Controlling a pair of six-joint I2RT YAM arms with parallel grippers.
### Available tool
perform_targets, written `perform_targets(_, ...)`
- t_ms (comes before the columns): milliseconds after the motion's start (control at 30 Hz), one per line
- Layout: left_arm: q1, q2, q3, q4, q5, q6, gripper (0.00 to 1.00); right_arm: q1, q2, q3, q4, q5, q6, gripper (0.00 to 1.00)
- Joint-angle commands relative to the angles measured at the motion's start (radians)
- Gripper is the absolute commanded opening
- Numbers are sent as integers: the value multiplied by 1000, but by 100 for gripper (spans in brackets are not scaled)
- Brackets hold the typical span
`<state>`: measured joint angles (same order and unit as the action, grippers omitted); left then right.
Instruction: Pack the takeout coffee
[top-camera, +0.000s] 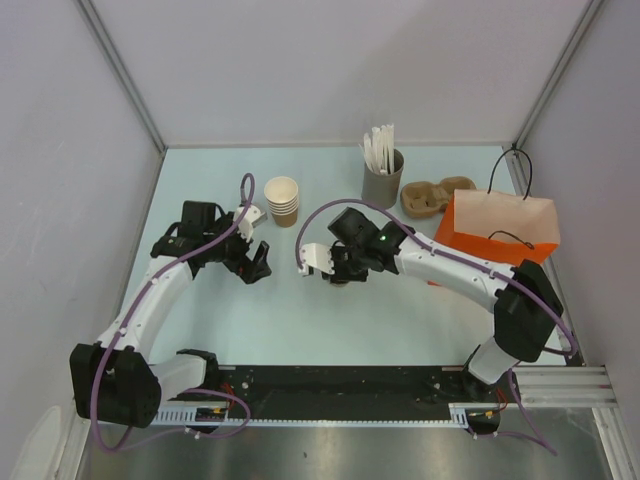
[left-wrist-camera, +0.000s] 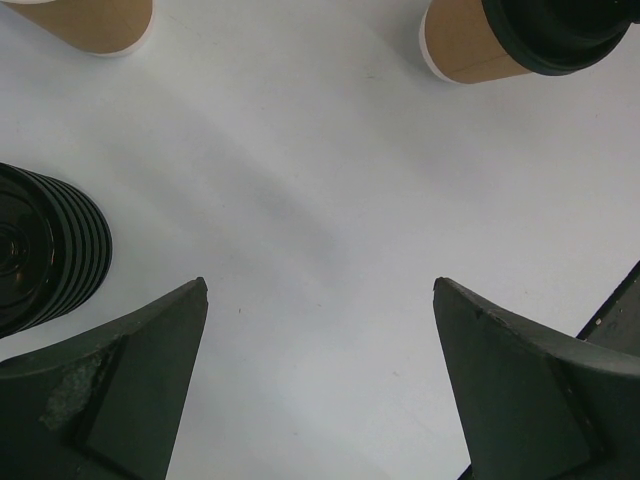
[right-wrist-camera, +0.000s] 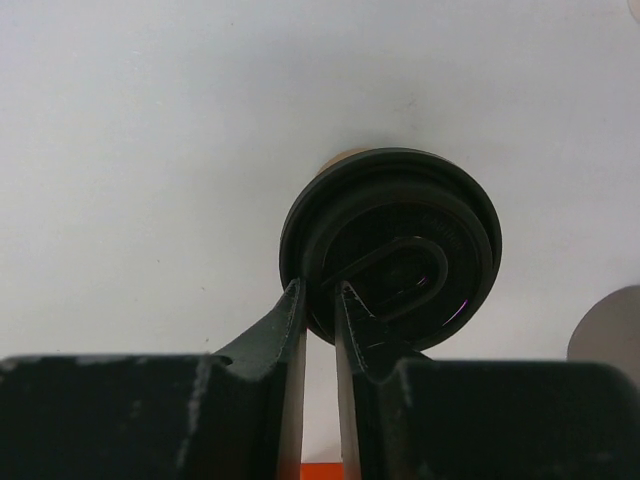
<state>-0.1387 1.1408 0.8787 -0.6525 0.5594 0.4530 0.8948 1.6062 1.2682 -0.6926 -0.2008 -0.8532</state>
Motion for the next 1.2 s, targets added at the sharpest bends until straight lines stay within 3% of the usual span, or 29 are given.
perform_targets(0,5,-9,-9,28,4,1,99,-3,-61,49,-25,35,137,0)
perform_targets(467,5,-15,-9,25,0,-2,99,-123,-9,126,-76,37,399,0)
perform_targets(1000,7,-6,-12,28,-4,-2,99,-186,66,138,-127,0,447,0)
perform_targets(1167,7,-6,-12,30,-7,-2,99,-186,60,138,-120,8,441,18)
